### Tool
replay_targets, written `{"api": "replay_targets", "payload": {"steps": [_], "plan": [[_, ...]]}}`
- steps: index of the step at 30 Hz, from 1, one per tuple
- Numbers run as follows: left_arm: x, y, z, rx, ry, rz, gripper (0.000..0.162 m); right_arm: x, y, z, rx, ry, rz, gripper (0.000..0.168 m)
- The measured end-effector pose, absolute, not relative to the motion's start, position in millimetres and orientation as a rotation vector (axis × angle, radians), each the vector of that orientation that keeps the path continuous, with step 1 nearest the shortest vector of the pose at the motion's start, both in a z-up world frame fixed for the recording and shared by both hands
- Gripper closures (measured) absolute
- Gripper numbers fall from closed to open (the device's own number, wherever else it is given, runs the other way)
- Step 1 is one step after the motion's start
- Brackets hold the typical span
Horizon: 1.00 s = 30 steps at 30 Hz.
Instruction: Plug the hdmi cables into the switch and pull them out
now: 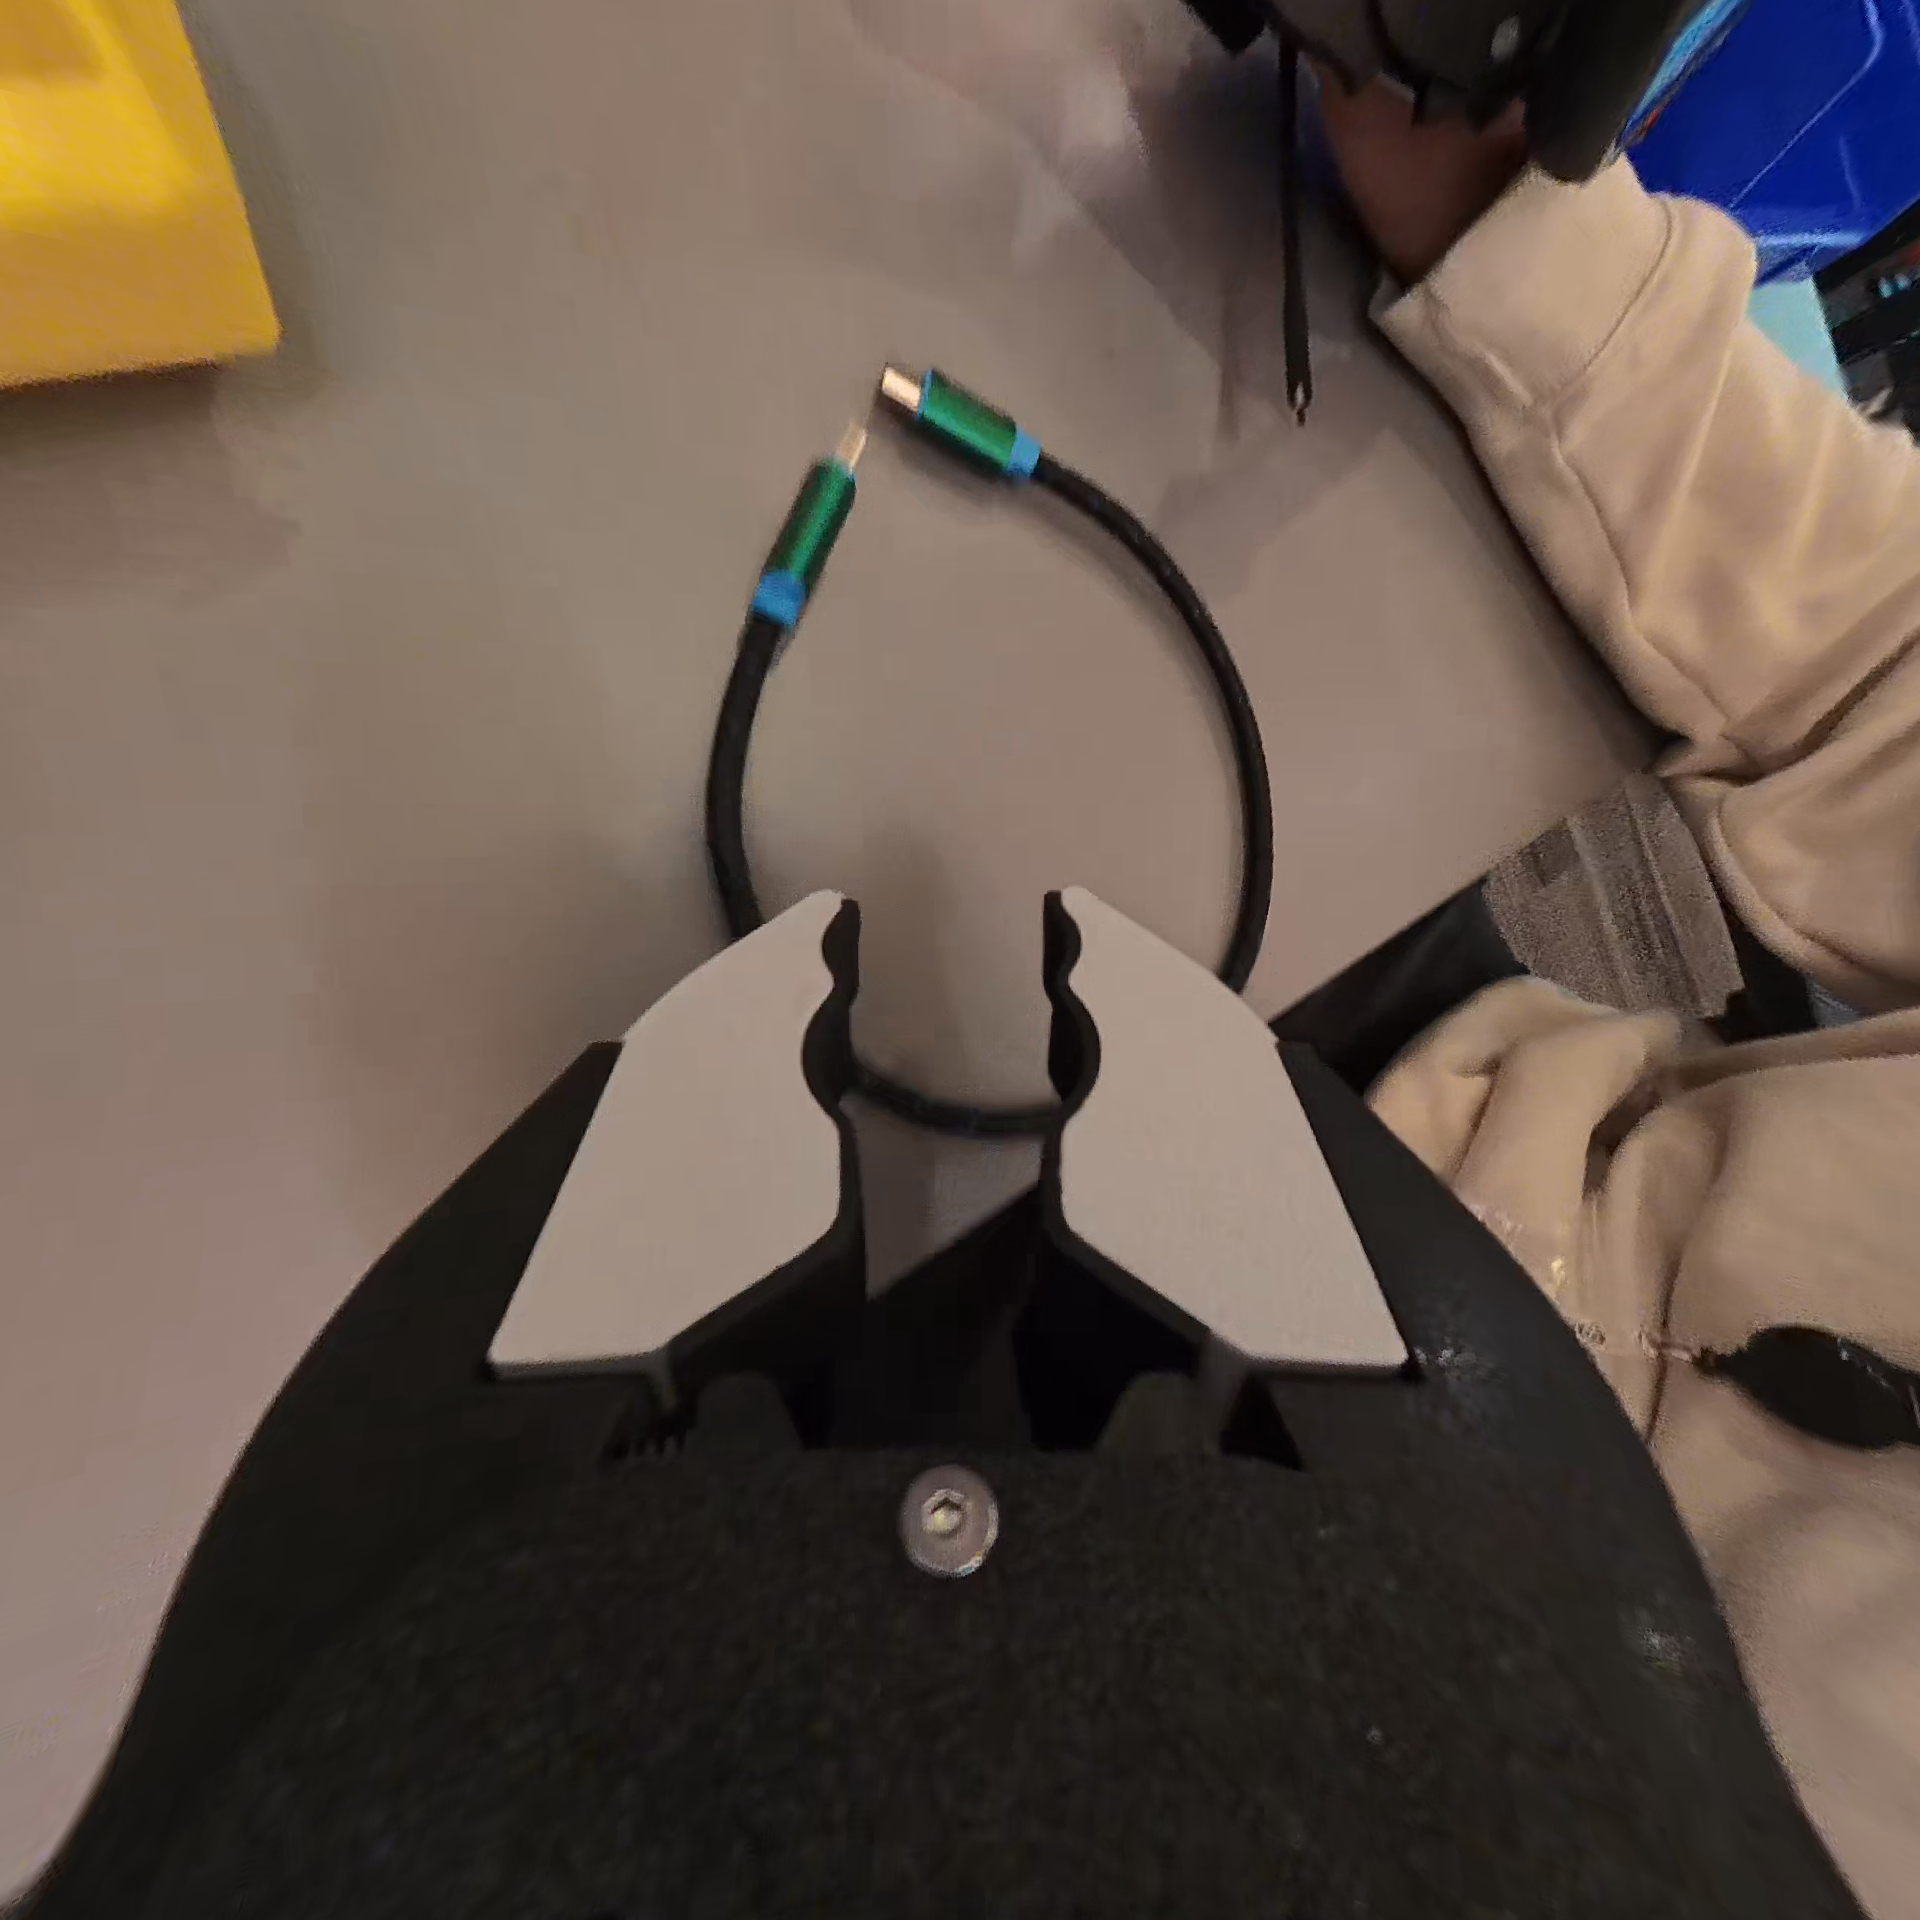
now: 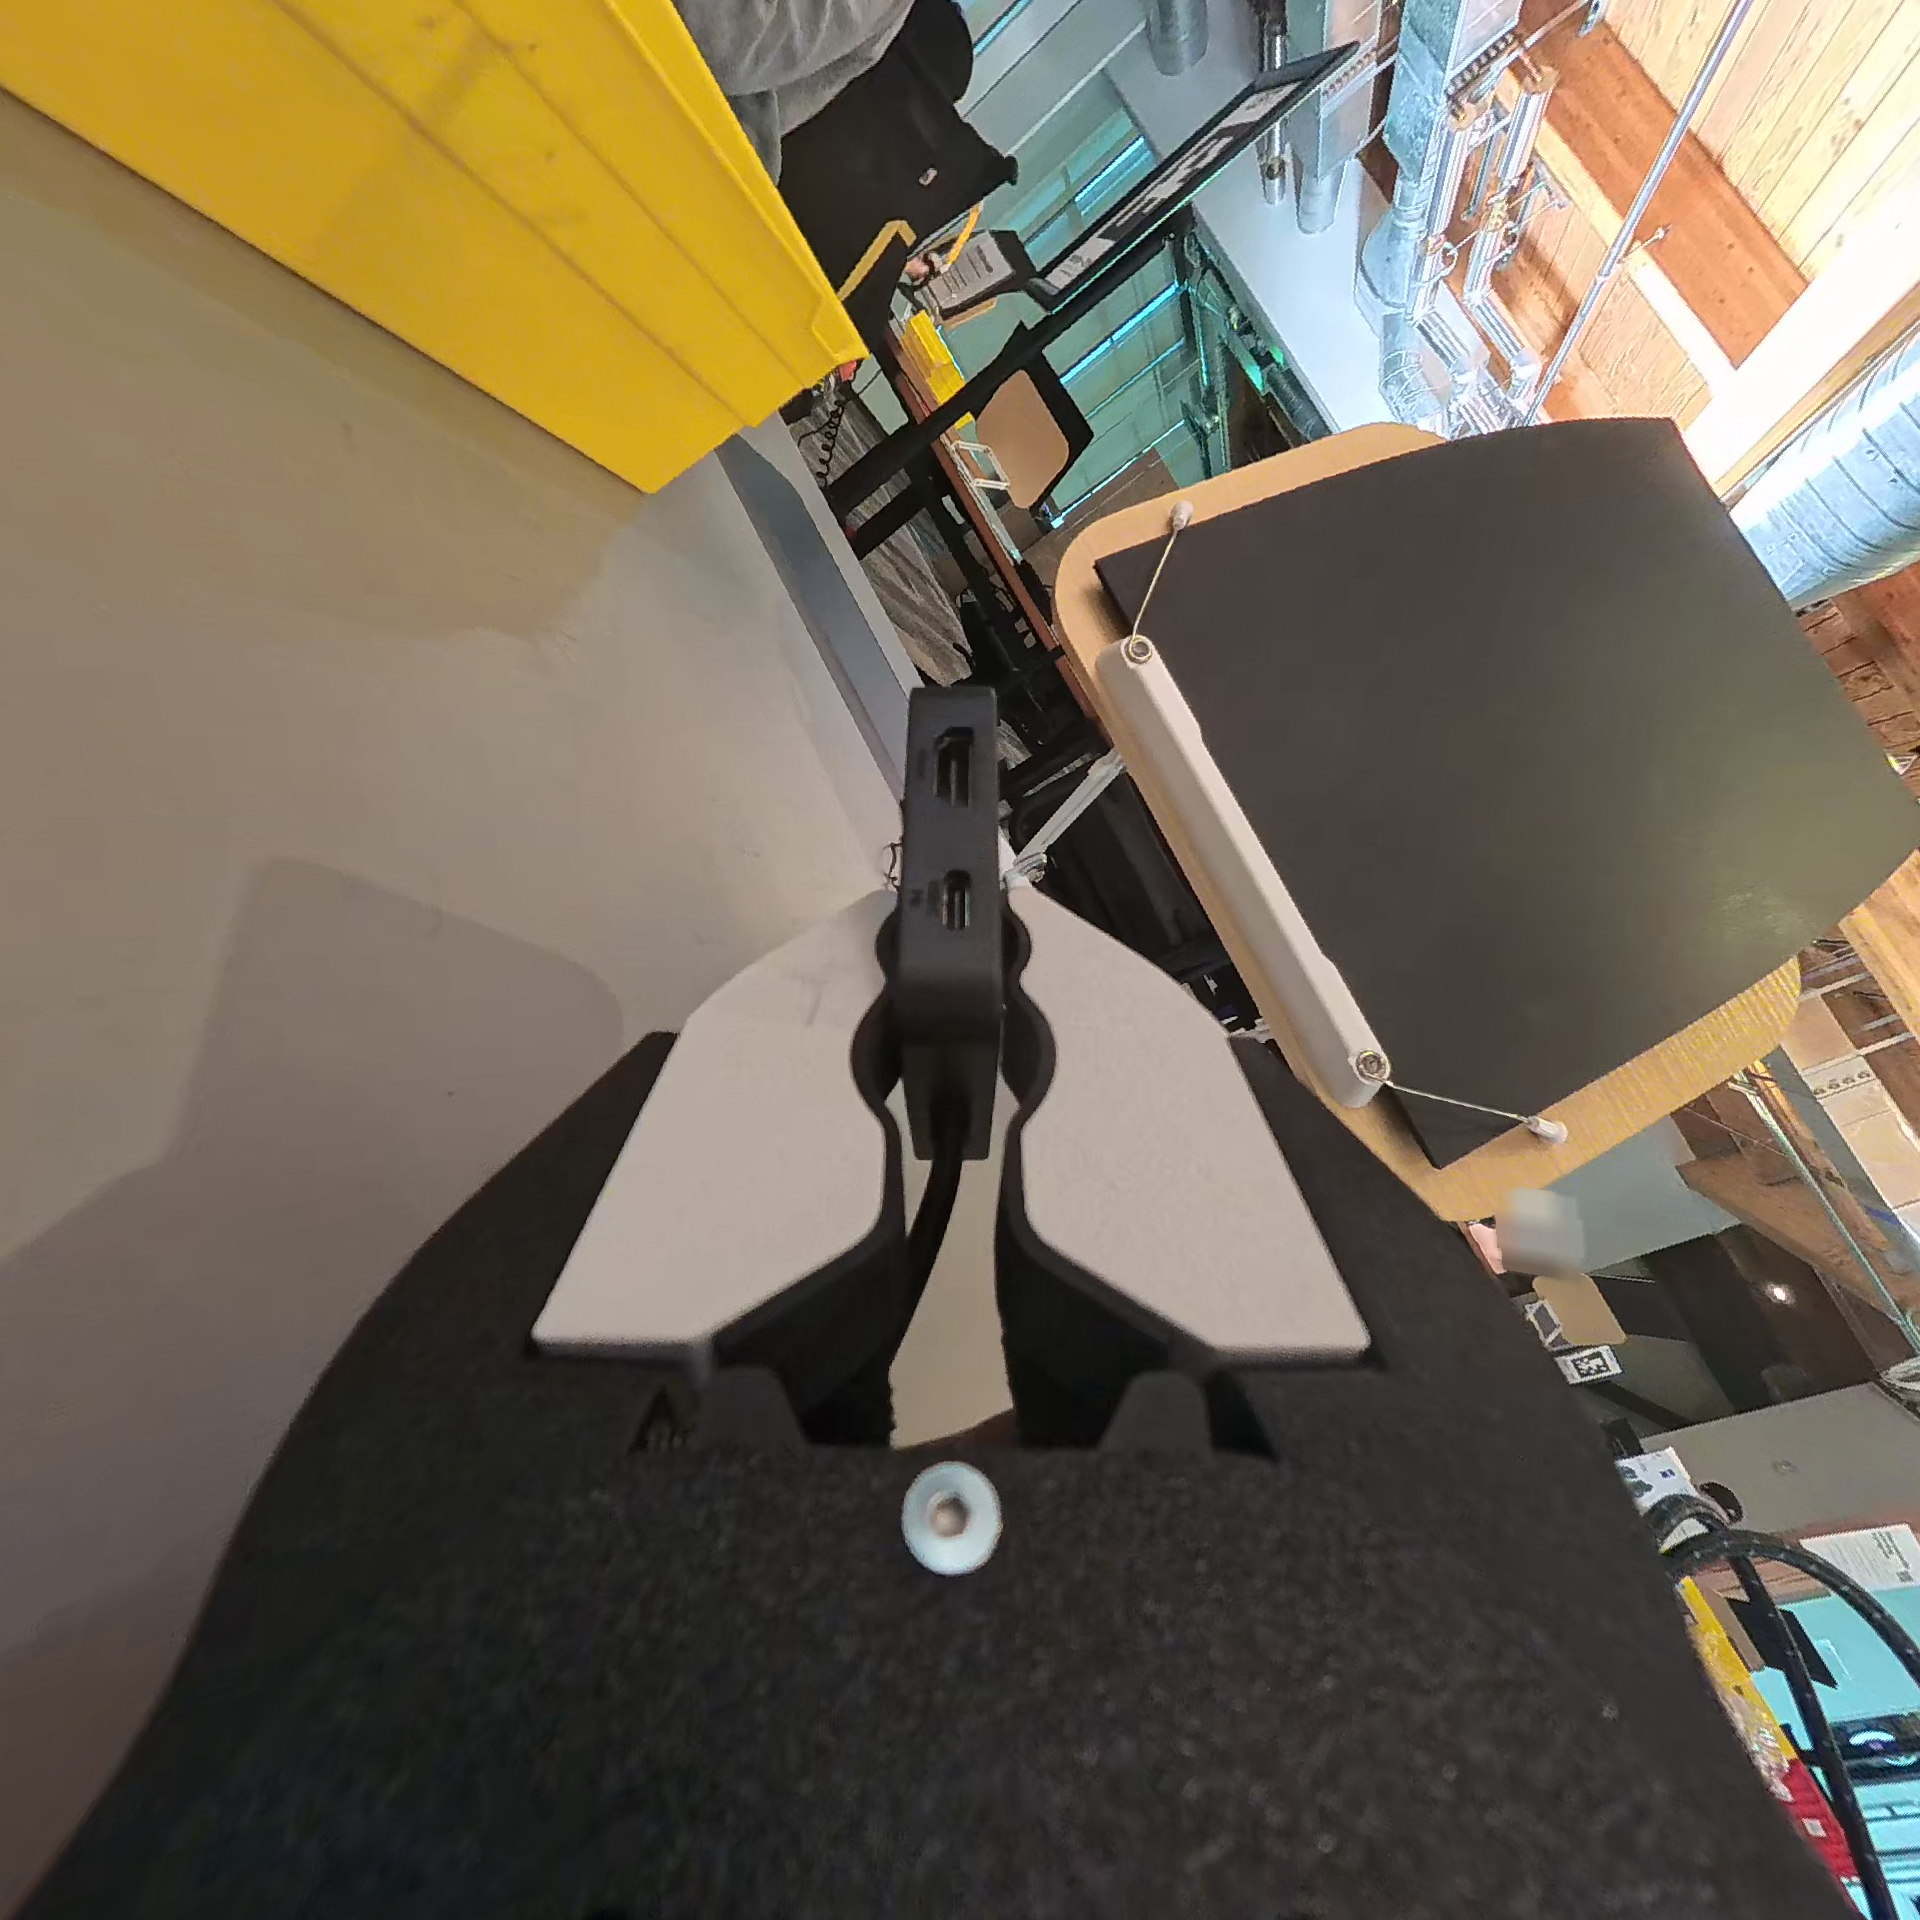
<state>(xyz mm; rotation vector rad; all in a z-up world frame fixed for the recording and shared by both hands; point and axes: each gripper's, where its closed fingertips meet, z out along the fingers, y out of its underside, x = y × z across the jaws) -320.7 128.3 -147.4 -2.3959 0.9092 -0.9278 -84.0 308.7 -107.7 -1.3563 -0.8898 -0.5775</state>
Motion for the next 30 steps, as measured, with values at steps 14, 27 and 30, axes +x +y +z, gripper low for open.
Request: {"api": "replay_targets", "payload": {"steps": [14, 27, 30], "plan": [[-295.0, 175.1, -159.9, -2.327, 0.947, -0.542, 0.117, -87.0, 308.3, -109.1, -1.351, -0.905, -0.575, 0.154], [-292.4, 179.9, -187.3, -2.269, 1.318, -0.836, 0.131, -87.6, 309.5, -110.8, -1.367, -0.904, -0.547, 0.154], [-279.2, 172.1, -190.9, -2.228, 1.359, -0.868, 0.154, -88.4, 309.9, -111.7, -1.367, -0.910, -0.551, 0.154]]}}
